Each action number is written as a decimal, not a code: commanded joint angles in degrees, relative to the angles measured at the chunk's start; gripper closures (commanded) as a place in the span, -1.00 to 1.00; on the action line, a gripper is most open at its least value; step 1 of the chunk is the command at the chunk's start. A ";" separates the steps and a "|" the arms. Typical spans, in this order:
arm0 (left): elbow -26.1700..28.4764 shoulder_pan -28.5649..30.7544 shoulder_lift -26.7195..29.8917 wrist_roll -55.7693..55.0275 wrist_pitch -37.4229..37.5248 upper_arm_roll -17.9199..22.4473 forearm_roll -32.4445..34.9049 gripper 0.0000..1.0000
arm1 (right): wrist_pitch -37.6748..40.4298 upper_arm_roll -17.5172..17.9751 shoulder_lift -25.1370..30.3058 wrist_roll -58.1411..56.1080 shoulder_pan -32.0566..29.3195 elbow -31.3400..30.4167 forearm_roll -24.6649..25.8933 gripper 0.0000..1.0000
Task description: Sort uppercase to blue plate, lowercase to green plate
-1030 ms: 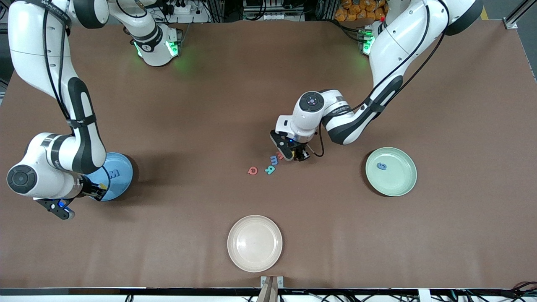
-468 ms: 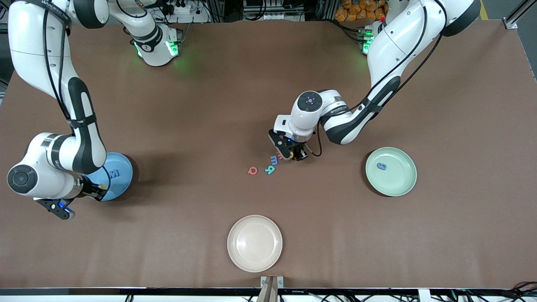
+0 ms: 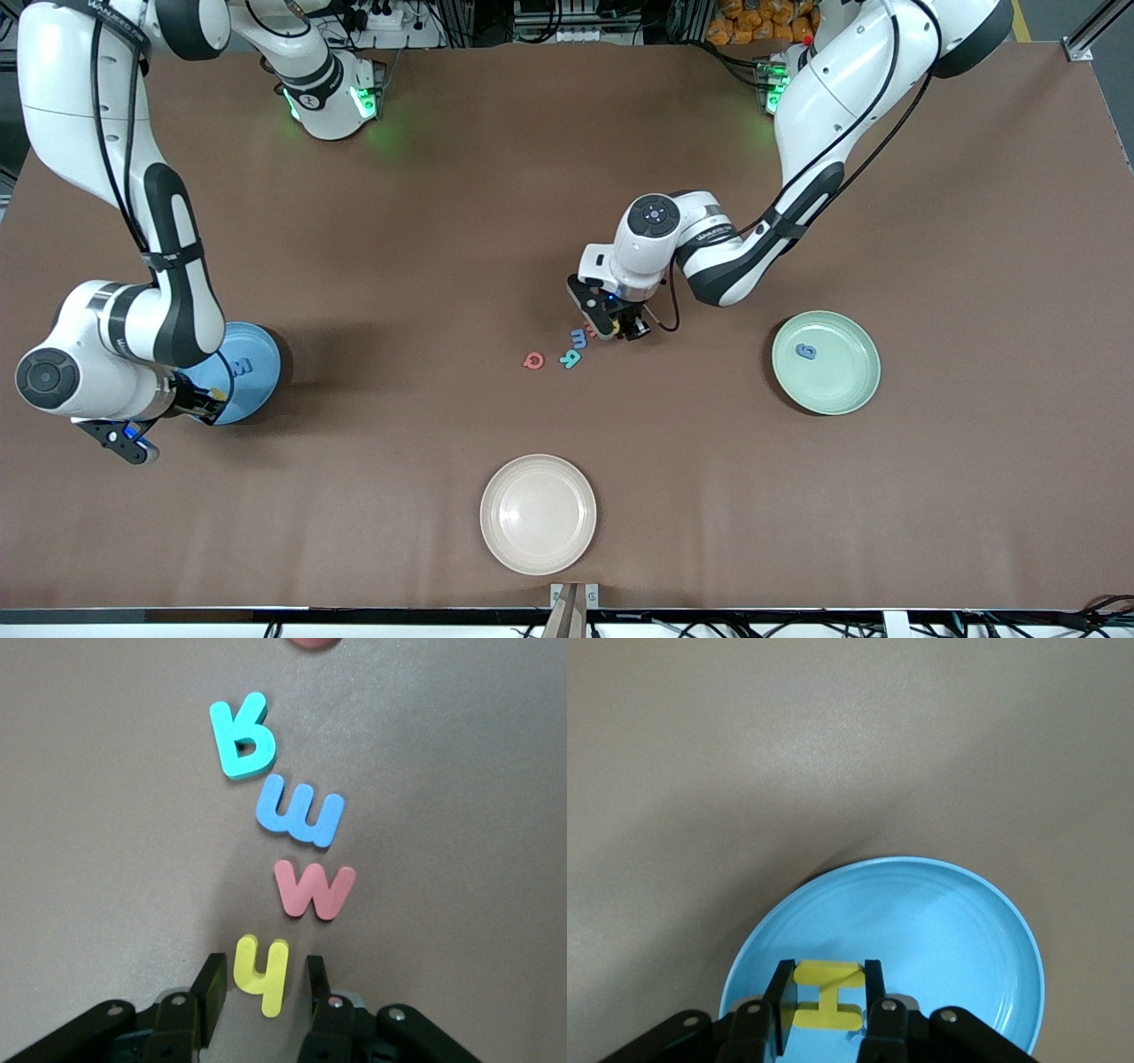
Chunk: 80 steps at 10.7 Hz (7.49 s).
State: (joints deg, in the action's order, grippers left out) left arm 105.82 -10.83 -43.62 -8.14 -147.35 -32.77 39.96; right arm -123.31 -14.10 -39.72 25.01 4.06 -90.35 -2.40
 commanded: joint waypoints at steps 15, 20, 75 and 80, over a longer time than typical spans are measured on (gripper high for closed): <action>-0.87 0.01 0.20 0.05 -0.75 1.30 3.37 0.80 | 0.26 0.56 1.58 -0.22 -0.37 -2.46 -0.23 -1.00; 1.67 3.96 2.83 4.89 0.04 1.22 3.46 0.83 | -0.18 0.48 1.58 -0.14 0.24 -2.20 -0.15 -1.00; 11.27 26.58 10.67 -9.69 8.29 -16.89 1.88 0.08 | -9.33 5.49 -9.67 58.33 25.50 13.35 -5.16 1.00; 7.66 23.75 10.22 -32.41 12.44 -15.49 -0.32 0.07 | -0.12 3.64 -7.13 34.28 13.98 12.75 -5.24 1.00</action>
State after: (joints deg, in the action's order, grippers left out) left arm 115.10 12.99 -32.60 -34.45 -135.76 -49.23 40.82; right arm -126.71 -11.06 -48.75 65.03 21.09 -76.40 -8.50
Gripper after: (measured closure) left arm 0.533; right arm 0.634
